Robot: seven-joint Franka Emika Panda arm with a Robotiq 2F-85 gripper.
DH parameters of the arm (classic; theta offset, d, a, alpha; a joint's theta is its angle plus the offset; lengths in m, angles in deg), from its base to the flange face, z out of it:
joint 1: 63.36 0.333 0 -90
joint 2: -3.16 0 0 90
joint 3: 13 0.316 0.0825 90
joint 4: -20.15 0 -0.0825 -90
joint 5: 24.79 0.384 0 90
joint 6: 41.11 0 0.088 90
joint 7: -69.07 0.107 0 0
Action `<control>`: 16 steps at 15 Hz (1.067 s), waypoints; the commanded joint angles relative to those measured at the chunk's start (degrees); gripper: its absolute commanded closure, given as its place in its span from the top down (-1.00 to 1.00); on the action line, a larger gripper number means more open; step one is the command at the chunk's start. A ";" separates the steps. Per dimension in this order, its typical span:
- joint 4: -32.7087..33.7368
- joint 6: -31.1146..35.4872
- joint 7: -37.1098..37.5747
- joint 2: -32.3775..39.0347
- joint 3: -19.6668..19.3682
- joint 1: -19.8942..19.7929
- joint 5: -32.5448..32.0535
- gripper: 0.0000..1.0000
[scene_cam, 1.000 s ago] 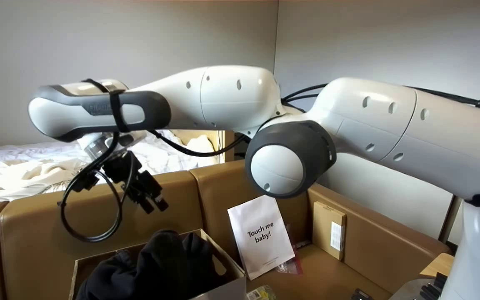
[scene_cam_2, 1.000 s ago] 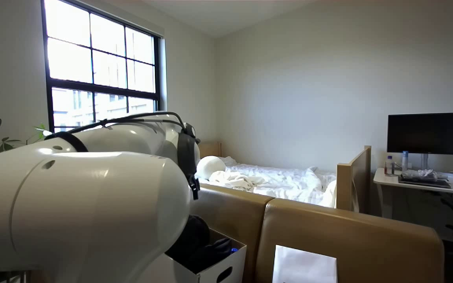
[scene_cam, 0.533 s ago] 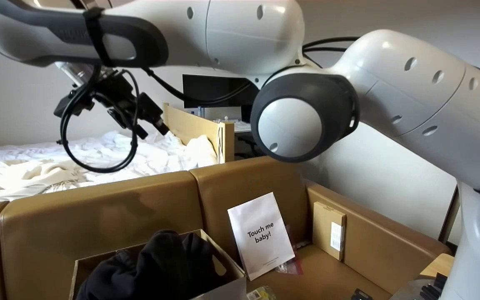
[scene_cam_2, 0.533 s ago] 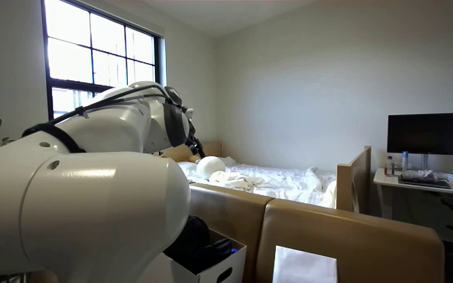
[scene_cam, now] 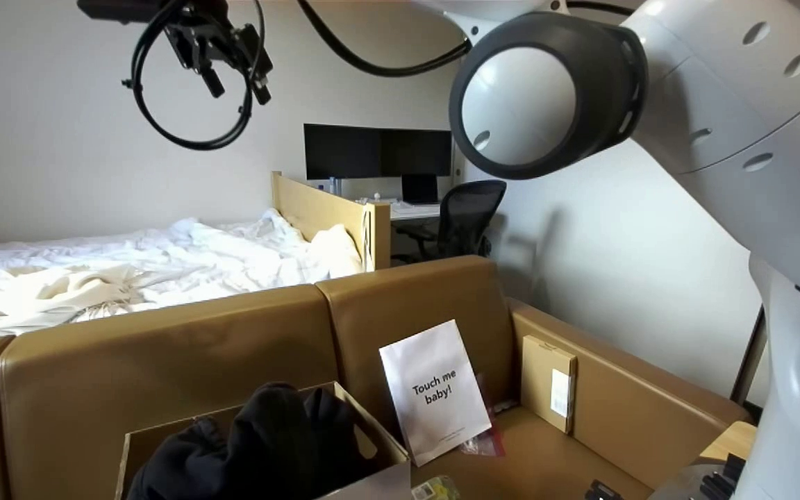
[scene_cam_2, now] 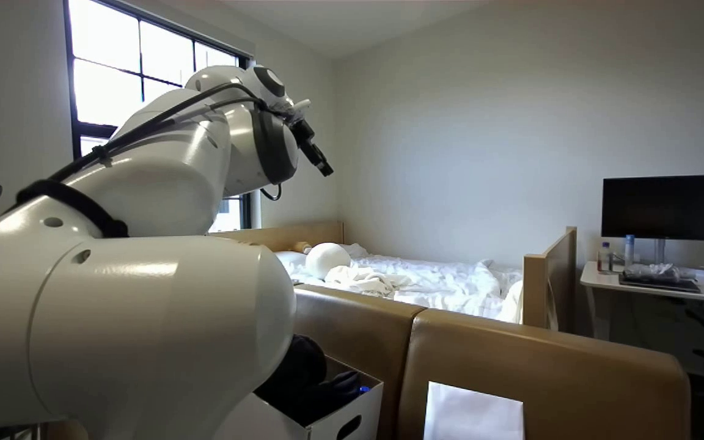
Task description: Pick up the black cloth from the couch and put it in the box.
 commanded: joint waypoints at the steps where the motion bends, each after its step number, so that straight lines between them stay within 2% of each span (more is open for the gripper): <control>1: 0.00 8.44 -0.71 -3.28 2.65 -4.26 3.37 1.00; 5: -0.01 17.96 -0.70 -4.98 6.12 -7.49 7.44 1.00; 12: 0.00 32.01 -3.85 -6.22 13.40 -10.52 16.04 1.00; 13: 0.00 29.75 -1.03 -5.28 10.64 -8.84 12.94 1.00; 16: 0.00 31.04 -1.75 -5.74 12.00 -9.47 14.35 1.00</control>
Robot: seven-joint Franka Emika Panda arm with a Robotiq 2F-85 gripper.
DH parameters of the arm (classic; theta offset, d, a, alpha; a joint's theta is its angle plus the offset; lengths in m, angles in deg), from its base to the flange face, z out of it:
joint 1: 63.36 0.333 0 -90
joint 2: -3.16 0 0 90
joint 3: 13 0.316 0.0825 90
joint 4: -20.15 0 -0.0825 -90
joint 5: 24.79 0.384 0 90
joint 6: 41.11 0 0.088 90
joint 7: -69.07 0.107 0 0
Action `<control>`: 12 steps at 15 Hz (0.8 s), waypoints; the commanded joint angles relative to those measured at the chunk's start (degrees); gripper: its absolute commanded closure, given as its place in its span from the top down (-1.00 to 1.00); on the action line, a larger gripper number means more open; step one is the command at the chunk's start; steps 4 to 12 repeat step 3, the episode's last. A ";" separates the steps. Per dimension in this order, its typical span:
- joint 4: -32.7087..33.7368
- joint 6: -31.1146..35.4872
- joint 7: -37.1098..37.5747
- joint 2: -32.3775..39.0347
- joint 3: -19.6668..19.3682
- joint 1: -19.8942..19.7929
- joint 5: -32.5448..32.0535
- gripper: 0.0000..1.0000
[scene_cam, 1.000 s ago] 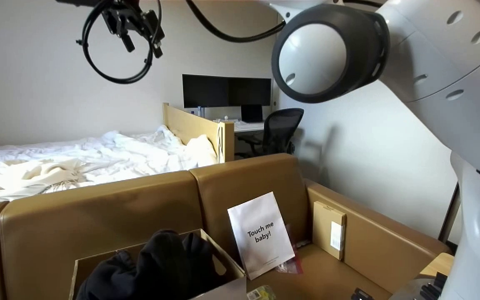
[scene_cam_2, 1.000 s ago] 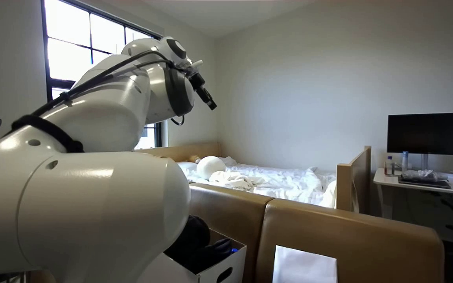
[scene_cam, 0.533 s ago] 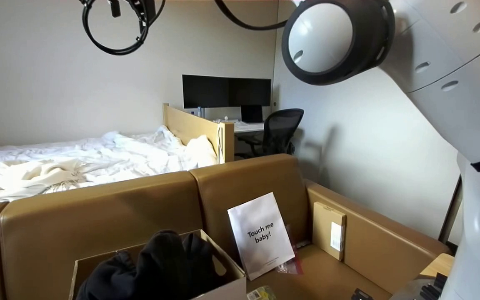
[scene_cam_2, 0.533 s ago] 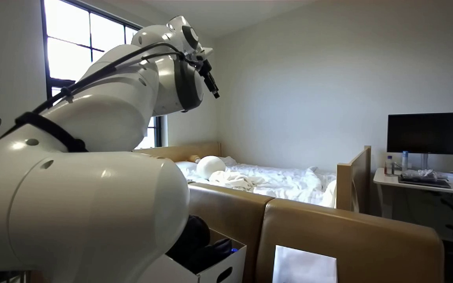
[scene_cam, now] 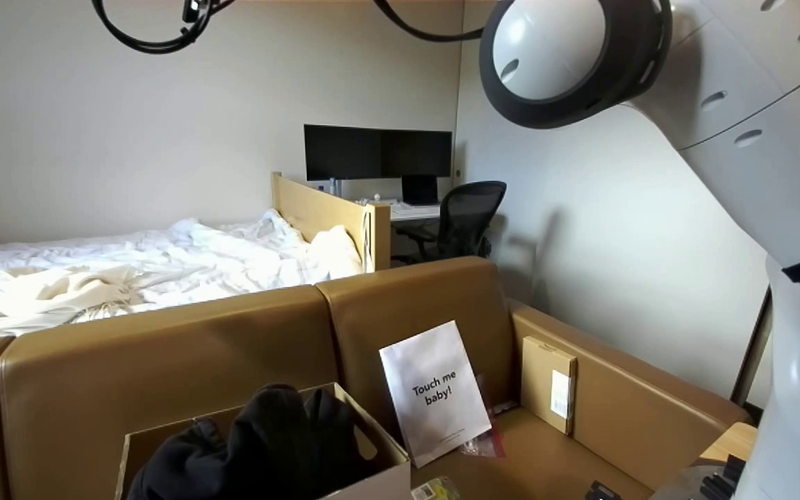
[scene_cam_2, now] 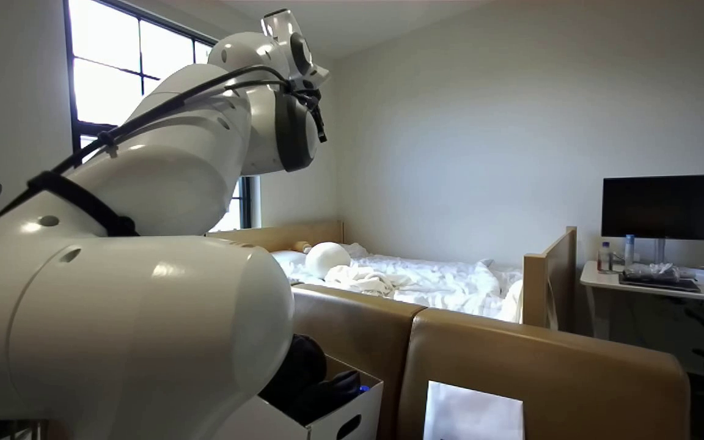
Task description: Pick up the black cloth from the couch and put it in the box.
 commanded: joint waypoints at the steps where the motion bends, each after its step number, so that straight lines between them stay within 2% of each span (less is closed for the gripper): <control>1: 0.00 -0.02 -0.09 -0.06 -0.17 -0.02 0.31 1.00; 12: 0.00 -0.01 -0.09 -0.06 -0.06 -0.04 0.34 1.00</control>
